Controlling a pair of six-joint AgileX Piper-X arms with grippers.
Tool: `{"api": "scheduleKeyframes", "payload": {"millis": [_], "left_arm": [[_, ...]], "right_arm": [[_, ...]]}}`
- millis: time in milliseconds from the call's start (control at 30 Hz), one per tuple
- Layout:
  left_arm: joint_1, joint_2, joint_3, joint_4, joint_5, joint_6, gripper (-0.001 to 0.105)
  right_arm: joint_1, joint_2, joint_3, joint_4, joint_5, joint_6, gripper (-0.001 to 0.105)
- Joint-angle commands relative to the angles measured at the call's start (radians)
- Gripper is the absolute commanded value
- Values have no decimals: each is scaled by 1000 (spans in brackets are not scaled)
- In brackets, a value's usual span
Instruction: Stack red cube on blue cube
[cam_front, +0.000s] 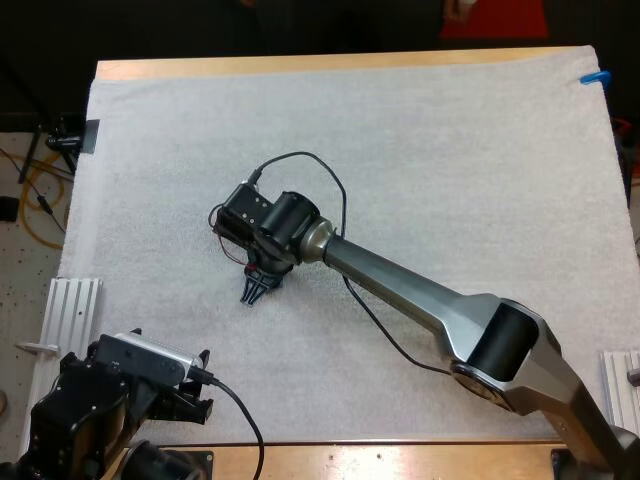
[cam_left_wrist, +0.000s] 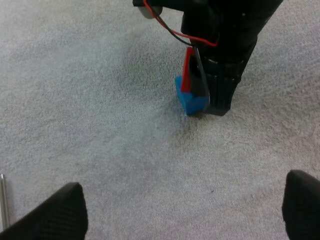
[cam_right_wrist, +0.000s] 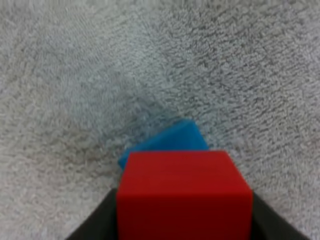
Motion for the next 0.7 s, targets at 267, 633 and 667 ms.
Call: {"api": "scheduleKeyframes", "payload": {"millis": [267,633,667], "left_arm": [[-3,2,-6,-1,-17,-11,76],[-3,2,-6,-1,-17,-4,76],[-3,2,-6,-1,-17,-4,76]], "right_arm": [[-2,-8,-11,-25,-9,1,46],[-2,-30,-11,3,-9,39,46],[-2,-44,-11,12,-9,39,46]]}}
